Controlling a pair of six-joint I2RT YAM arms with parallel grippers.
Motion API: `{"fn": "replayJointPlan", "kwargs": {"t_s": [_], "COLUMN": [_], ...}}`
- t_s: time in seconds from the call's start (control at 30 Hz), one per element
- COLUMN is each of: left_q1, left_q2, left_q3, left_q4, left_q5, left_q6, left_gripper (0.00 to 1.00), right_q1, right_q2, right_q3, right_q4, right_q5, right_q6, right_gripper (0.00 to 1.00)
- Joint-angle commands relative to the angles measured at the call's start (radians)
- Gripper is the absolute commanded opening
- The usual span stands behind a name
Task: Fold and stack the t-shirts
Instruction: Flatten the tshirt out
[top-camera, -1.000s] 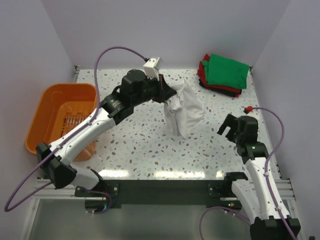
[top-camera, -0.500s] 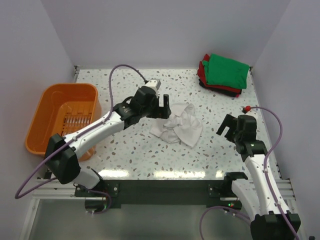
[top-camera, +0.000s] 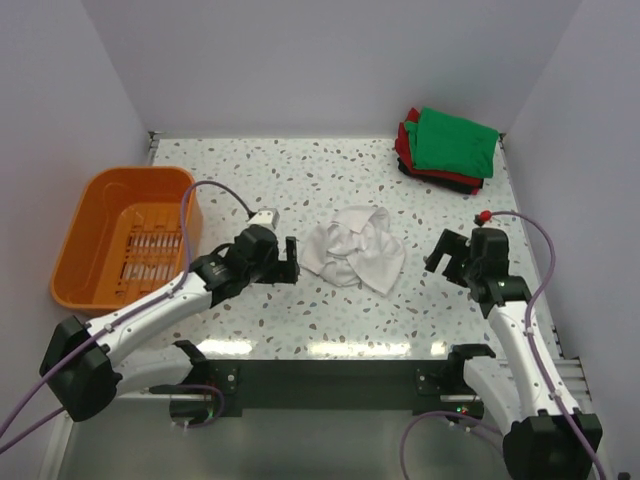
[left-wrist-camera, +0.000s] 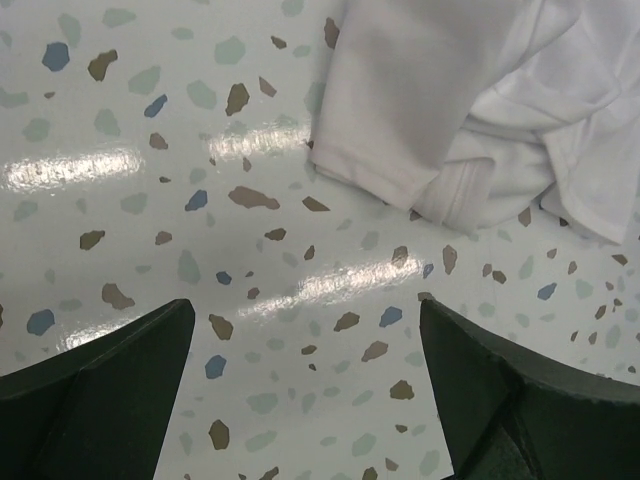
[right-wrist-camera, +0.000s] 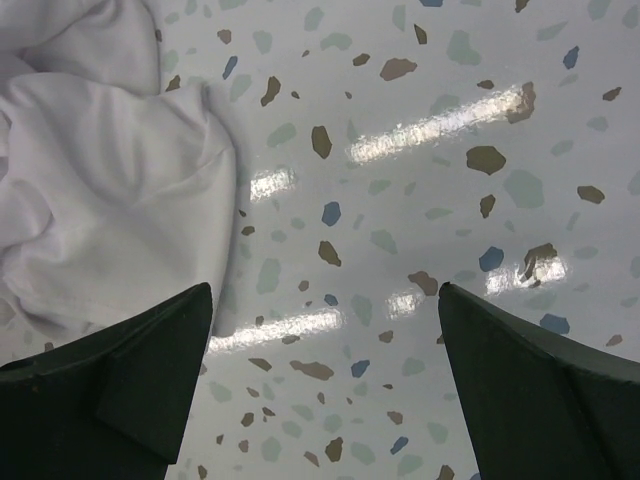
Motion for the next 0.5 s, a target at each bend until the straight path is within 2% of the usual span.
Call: {"fn": "replayJointPlan", "kwargs": {"t_s": [0.0, 0.13, 0.33, 0.47], "left_q1": [0.004, 0.004, 0.004, 0.006], "left_q2": [-0.018, 0.075, 0.282, 0.416], "left_q3": [-0.041, 0.011, 0.154, 0.268], "left_q4": [0.110, 0.194, 0.282, 0.265], "left_q5": [0.050, 0.121, 0.149, 0.126], "left_q6": [-0.001, 0.010, 0.056, 0.080], "left_gripper": [1.00, 1.00, 1.00, 0.89], "right_q1": [0.045, 0.180, 0.335, 0.417], "right_q2": [0.031, 0.057, 0.149, 0.224], "right_q3": [-0.007, -0.023, -0.072, -0.072], "right_q4": [0.035, 0.069, 0.175, 0.265], "right_q5": [-0.088, -0.062, -0.065, -0.076], "right_q6": [-0.001, 0.056, 0.159, 0.205], "right_gripper": [0.99, 0.98, 0.88, 0.81]}}
